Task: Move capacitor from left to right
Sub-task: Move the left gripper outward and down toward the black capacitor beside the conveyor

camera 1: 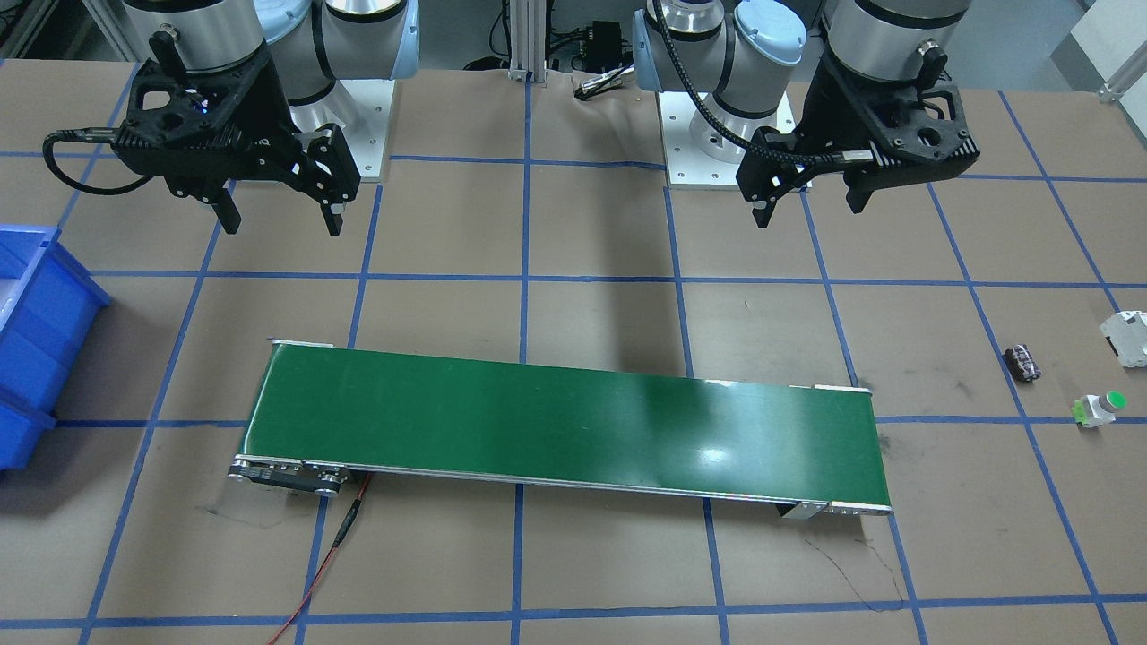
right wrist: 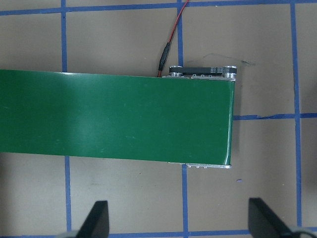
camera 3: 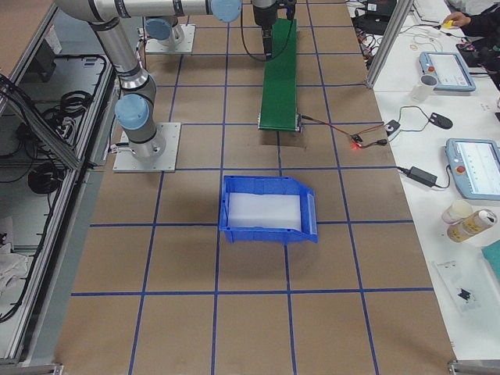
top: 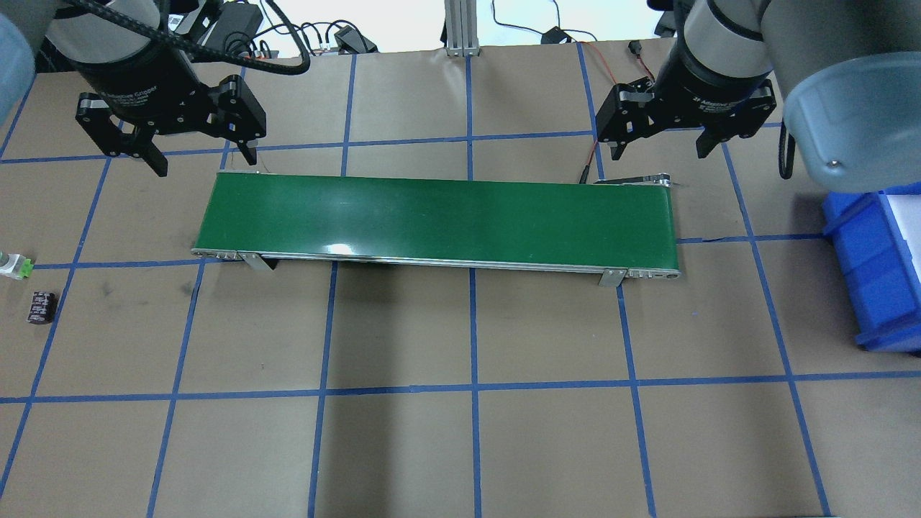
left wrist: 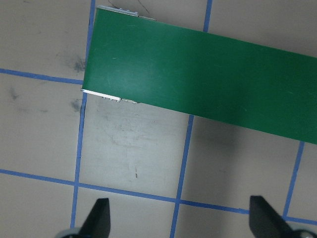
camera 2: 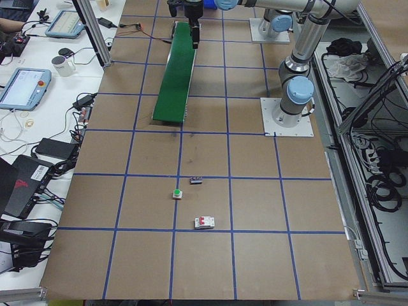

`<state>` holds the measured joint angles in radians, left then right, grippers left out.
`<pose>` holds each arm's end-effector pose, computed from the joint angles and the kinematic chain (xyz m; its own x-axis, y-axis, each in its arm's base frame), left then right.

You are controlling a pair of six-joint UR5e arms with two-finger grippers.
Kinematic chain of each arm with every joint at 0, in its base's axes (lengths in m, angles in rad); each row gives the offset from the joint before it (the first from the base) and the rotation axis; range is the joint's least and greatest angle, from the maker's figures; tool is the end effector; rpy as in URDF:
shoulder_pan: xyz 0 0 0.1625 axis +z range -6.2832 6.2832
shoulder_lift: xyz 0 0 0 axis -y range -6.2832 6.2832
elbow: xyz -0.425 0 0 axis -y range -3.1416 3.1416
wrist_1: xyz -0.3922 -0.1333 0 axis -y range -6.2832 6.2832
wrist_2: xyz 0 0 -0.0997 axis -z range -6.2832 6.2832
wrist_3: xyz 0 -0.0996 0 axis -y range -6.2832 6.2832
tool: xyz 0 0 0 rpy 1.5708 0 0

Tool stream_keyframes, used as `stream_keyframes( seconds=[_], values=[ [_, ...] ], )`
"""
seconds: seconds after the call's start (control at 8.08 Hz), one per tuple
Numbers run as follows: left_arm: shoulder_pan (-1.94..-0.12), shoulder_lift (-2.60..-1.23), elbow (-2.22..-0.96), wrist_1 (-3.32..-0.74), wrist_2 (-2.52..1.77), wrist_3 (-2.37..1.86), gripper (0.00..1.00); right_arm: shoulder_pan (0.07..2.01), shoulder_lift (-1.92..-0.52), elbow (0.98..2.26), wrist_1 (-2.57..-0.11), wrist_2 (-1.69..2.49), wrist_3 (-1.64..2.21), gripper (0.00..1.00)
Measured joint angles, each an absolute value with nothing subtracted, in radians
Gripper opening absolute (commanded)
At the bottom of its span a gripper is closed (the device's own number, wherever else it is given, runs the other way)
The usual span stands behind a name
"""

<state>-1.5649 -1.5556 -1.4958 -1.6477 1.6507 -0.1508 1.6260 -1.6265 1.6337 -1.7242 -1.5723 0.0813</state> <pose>-0.1225 -0.4859 0.5248 -0.9846 -0.1571 -0.0769 -0.1556 0.9875 -0.0251 0.1595 -0.4736 0.5000 -0.9996 0.0254 -0.0103 0.0267 0.9890 -0.1453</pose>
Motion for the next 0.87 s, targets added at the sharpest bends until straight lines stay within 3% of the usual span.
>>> stream_keyframes(
  seconds=[0.49,0.87],
  values=[
    [-1.54,-1.576,-1.491,-1.609,1.655,-0.096,1.0,1.626,-1.627,1.634,-1.724,-1.571,0.081,1.0],
    [-1.325,-1.624,-1.489,-1.601,1.662,0.095,1.0,1.626,-1.627,1.634,-1.724,-1.57,0.081,1.0]
  ],
)
